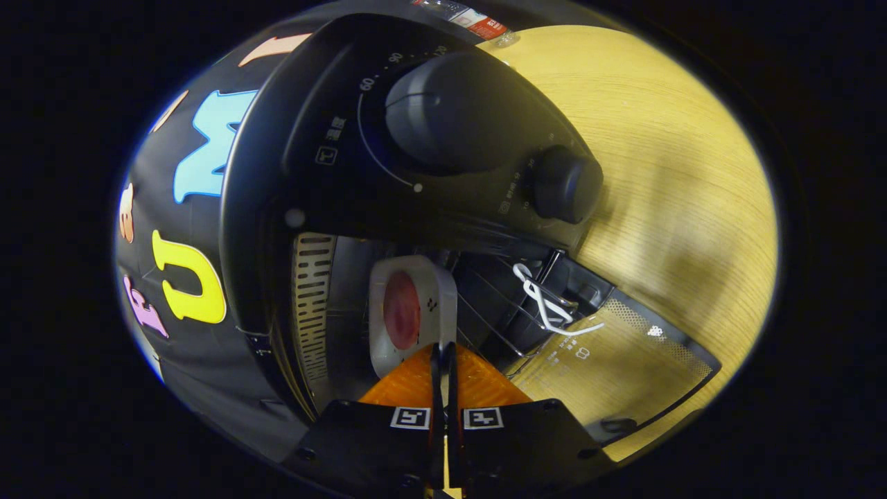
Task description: Open the toaster oven, put the food inside, and close the toaster oven door.
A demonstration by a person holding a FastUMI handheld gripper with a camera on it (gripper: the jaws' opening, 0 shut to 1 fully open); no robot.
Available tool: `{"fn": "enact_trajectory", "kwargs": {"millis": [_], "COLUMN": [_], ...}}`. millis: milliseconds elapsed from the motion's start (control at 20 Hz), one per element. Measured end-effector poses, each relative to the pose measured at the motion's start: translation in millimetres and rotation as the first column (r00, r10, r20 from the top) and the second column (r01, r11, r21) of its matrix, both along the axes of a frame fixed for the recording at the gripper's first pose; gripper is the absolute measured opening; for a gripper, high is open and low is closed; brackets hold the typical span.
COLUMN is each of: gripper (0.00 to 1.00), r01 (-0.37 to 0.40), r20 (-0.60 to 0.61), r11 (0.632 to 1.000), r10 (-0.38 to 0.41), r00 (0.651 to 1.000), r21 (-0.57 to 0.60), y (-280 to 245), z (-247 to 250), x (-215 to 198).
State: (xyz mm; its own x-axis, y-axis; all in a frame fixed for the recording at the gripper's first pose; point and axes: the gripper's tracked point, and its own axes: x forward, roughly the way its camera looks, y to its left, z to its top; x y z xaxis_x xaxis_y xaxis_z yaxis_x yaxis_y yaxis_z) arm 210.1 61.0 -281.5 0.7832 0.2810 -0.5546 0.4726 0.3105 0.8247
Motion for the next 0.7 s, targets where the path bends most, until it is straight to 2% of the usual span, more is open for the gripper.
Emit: {"fn": "enact_trajectory", "kwargs": {"millis": [150, 300, 450, 550, 700], "gripper": [0.09, 0.2, 0.28, 0.92, 0.92], "r01": [-0.004, -0.032, -0.027, -0.012, -0.001], "r20": [0.023, 0.035, 0.079, 0.095, 0.101], "r11": [0.999, 0.998, 0.998, 0.998, 0.999], "r10": [0.004, 0.03, 0.022, 0.006, -0.005], "r00": [1.0, 0.999, 0.997, 0.995, 0.995], "r21": [0.043, 0.052, 0.065, 0.058, 0.054], "y": [8, 16, 23, 21, 30], "z": [7, 14, 30, 38, 46], "x": [0, -8, -20, -35, -58]}}
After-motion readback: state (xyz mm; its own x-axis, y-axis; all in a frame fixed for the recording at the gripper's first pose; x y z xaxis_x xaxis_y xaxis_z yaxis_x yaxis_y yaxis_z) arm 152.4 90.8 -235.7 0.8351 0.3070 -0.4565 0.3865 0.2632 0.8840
